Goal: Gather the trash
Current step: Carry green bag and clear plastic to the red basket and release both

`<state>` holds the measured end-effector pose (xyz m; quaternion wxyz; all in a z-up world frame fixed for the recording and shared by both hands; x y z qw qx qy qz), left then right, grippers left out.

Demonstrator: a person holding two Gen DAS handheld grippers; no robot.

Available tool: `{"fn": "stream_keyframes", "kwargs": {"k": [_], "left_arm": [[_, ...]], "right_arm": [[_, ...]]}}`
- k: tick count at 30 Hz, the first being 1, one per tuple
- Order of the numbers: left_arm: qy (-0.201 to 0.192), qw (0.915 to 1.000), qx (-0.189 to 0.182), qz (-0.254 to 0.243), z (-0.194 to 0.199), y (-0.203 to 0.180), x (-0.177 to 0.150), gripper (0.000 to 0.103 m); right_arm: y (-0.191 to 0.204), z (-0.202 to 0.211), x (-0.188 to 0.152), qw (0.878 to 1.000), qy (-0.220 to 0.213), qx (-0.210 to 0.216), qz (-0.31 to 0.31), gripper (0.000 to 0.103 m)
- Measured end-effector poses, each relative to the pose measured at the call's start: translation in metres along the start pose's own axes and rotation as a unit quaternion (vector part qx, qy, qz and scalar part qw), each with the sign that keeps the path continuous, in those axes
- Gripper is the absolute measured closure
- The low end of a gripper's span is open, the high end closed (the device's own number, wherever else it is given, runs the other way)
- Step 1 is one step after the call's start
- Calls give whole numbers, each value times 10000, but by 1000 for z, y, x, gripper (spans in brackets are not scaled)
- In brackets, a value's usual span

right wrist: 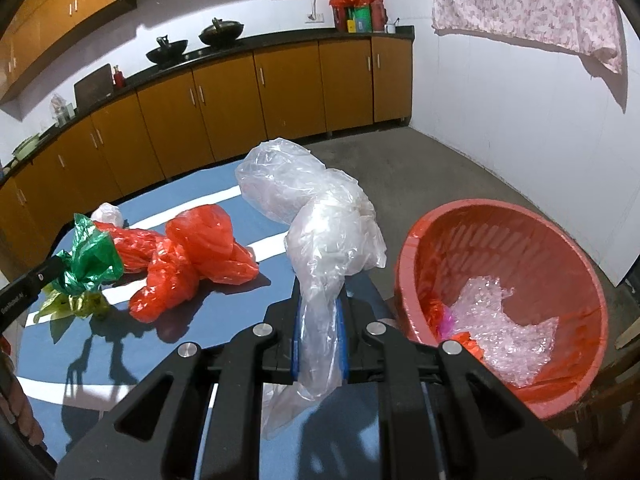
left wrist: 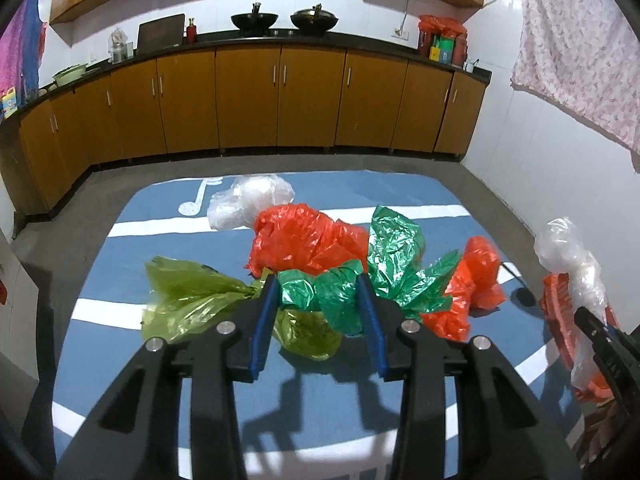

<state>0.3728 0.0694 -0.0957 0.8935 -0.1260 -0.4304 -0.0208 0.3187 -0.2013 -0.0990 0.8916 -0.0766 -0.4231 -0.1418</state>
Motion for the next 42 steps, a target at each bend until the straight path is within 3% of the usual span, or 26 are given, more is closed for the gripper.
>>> {"fn": "stream_keyframes", "kwargs": {"k": [8, 20, 32, 42], "left_arm": [[-205, 9995, -229, -57, 30, -27, 6, 63], [-259, 9956, -820, -365, 43, -110, 1, 63], [-10, 9833, -1665, -732, 23, -227, -20, 63], [261, 9719, -2106, -1015, -12, -305, -37, 63]], "right_arm": [[-22, 23, 1, 9998, -157, -39, -100, 89], [-85, 44, -1, 9976, -380, -451, -354, 89], [-163, 44, -4, 9918, -348, -940, -798, 89], [-211, 34, 2, 9862, -326, -1084, -1208, 89]]}}
Point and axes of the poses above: each gripper's, at about its wrist camera, not at the fingertips, and z roughly against the way its jaws point, y to its left, x to its top, the point moved 10 cm from there along -z, roughly the way its jaws point, and after that the axes turned 11 degrees about -x, right-handed, at the moved point
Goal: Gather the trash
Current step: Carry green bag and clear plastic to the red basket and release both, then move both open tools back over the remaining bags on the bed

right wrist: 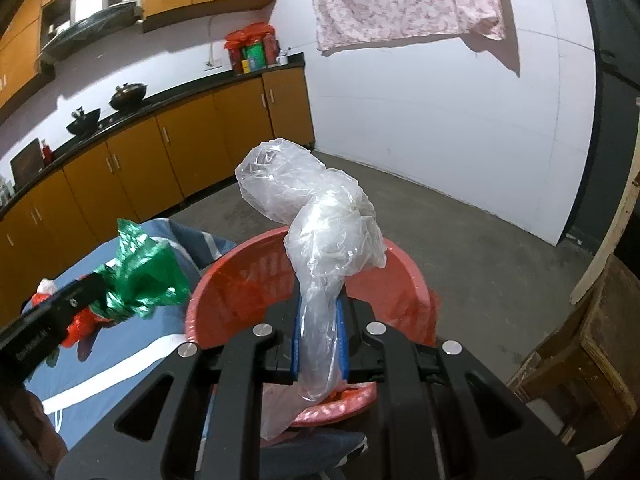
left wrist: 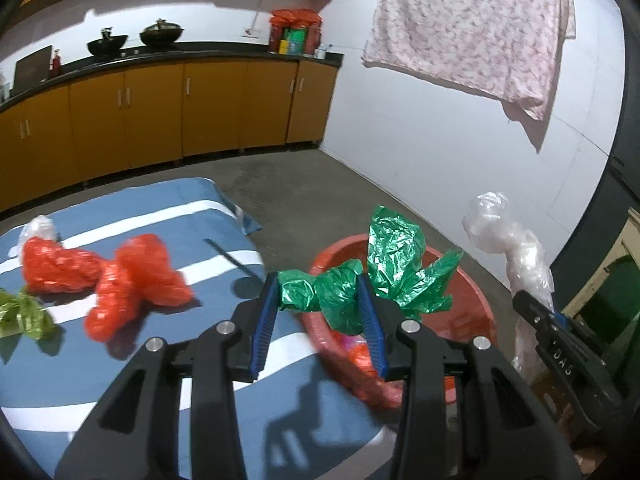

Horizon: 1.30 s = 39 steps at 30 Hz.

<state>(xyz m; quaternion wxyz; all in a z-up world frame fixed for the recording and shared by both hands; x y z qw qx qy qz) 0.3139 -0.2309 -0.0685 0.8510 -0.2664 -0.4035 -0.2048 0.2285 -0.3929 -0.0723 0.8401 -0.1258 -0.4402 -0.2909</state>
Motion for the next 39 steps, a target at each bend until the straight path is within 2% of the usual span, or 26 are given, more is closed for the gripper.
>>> {"fn": "stream_keyframes", "kwargs": {"k": [9, 16, 21, 25, 27, 29, 30, 35, 39], "left_arm": [[264, 9994, -219, -101, -43, -19, -7, 63], [425, 9984, -344, -120, -67, -26, -13, 61], [472, 9980, -420, 9, -71, -18, -16, 44], [492, 9980, -375, 95, -67, -8, -21, 40], [435, 9985, -332, 84, -59, 0, -22, 29], [323, 9993, -193, 57, -49, 8, -21, 18], [237, 9997, -81, 26, -42, 14, -20, 15], [27, 9990, 421, -115, -9, 42, -21, 5], [-15, 9950, 974, -226, 22, 76, -29, 4]], "right_arm": [[-8, -20, 2, 9998, 98, 59, -191, 89], [-7, -28, 10, 9990, 64, 303, -315, 87], [-15, -31, 10, 9976, 121, 431, -535, 64], [-16, -29, 5, 9975, 145, 418, -556, 54], [-18, -25, 5, 9974, 91, 383, -598, 30], [-20, -18, 8, 9973, -90, 308, -659, 12], [-20, -15, 9, 9972, -165, 266, -672, 7], [-17, -6, 8, 9984, -373, -19, -432, 2], [-1, -2, 0, 9991, -381, -114, -171, 2]]}}
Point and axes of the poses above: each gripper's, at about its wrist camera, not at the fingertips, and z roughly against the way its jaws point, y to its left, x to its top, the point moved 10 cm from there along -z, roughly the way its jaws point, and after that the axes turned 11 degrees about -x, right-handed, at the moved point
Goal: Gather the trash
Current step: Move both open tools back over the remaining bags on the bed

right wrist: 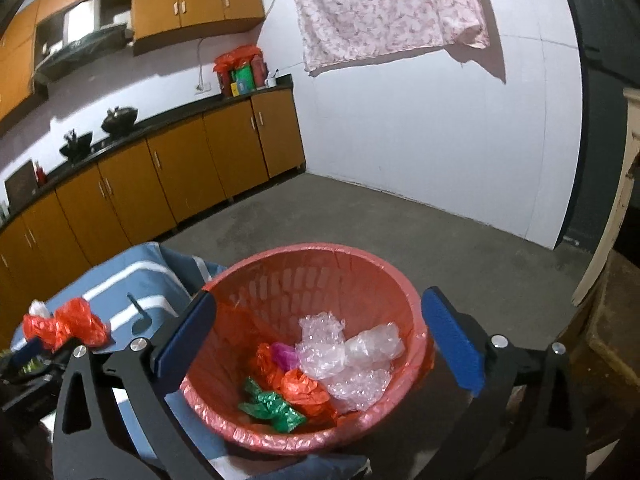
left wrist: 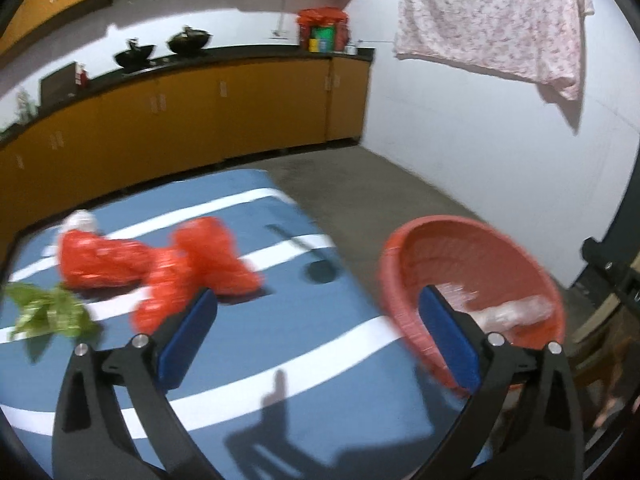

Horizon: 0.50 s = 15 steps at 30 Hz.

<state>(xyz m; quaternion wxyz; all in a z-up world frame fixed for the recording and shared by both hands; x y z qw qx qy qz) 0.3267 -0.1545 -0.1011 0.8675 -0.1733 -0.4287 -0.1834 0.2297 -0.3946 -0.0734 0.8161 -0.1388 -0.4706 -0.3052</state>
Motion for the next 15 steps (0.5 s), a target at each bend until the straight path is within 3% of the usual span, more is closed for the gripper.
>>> {"fn": "stream_keyframes", "kwargs": {"k": [8, 15], "left_arm": [[87, 9955, 851, 410, 46, 95, -31, 4], [154, 9801, 1720, 977, 89, 185, -65, 4]], "right_arm": [[44, 13, -24, 9985, 203, 252, 433, 2], [85, 28, -38, 9947, 281, 550, 818, 2]]}}
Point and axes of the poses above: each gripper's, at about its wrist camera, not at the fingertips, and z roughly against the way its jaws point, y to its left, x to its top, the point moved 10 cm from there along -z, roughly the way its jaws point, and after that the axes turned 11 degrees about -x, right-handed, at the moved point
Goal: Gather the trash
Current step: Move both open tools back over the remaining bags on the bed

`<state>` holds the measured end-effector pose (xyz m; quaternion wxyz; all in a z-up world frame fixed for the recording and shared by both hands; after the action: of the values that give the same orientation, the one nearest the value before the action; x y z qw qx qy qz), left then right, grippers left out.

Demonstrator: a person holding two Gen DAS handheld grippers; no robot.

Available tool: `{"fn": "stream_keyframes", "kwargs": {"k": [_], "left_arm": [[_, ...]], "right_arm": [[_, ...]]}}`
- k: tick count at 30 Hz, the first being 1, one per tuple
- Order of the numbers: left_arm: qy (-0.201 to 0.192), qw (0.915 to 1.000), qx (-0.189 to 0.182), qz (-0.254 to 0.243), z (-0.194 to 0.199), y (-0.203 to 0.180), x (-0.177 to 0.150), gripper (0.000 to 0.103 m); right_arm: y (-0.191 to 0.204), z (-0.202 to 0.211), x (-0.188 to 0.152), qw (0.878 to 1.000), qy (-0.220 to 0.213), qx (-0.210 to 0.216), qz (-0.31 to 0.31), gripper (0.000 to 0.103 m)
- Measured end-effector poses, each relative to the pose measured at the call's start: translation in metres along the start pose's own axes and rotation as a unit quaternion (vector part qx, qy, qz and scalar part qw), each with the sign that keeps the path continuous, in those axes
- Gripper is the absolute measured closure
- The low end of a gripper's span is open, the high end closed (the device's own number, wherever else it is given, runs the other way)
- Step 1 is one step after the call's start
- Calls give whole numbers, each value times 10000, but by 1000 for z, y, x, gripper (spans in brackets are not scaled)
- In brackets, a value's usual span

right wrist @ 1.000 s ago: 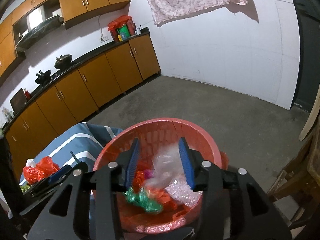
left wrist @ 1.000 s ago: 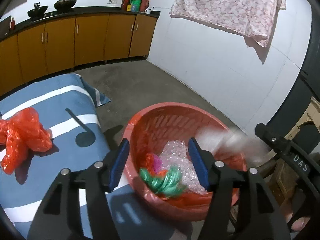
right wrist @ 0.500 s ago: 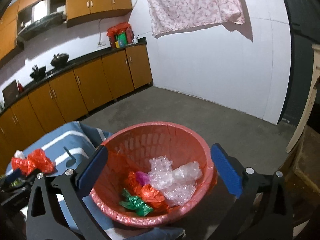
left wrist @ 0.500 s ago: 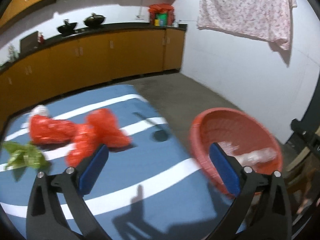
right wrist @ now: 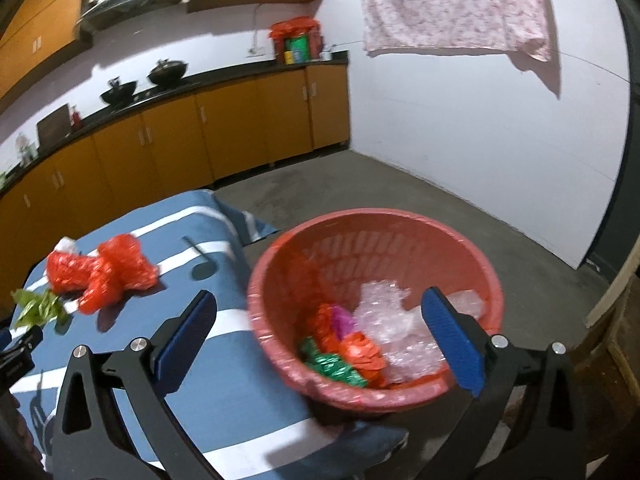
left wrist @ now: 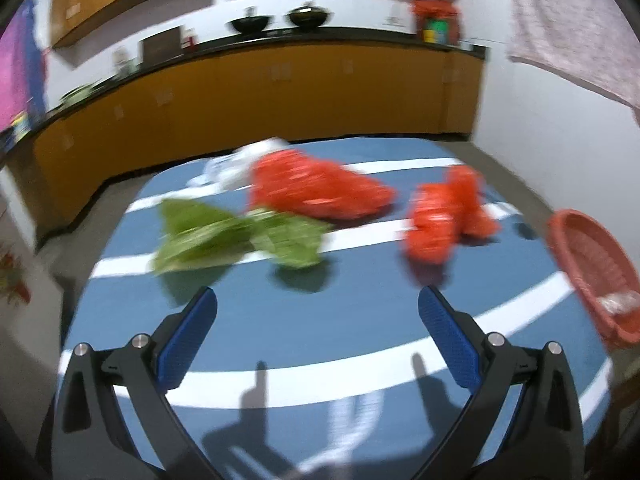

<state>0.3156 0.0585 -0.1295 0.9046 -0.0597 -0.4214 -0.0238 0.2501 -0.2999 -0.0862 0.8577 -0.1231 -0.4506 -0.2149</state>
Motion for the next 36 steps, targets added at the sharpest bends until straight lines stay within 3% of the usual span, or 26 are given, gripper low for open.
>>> {"fn": "stream_keyframes", "kwargs": {"k": [5, 9, 14, 26, 36], "left_arm": [[29, 9968, 588, 540, 10, 65, -13, 4], [-77, 9943, 838, 655, 20, 100, -19, 4], [-133, 9933, 919, 691, 29, 125, -22, 4], [-215, 9894, 1006, 1025, 34, 168, -23, 4], [-399, 9855, 1024, 1295, 37, 195, -14, 4]], "right_arm": [[28, 6, -6, 9995, 112, 246, 135, 2], [48, 7, -13, 9988, 222, 388, 205, 2], [79, 8, -19, 9974, 324, 562, 328, 2], [203, -11, -20, 9892, 698, 1177, 528, 2], [266, -52, -24, 9882, 946, 858, 847, 24]]}}
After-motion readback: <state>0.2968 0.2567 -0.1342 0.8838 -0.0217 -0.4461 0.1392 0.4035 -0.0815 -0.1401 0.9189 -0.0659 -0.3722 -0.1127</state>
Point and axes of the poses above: each gripper's, at about its wrist camera, not at the fingertips, and z roughly against the way its jaws point, y to its left, x to its top, the point moved 10 cm from there along -z, roughly the way its jaws point, and after that the axes turned 11 degrees about -x, right-handed, at the moved point
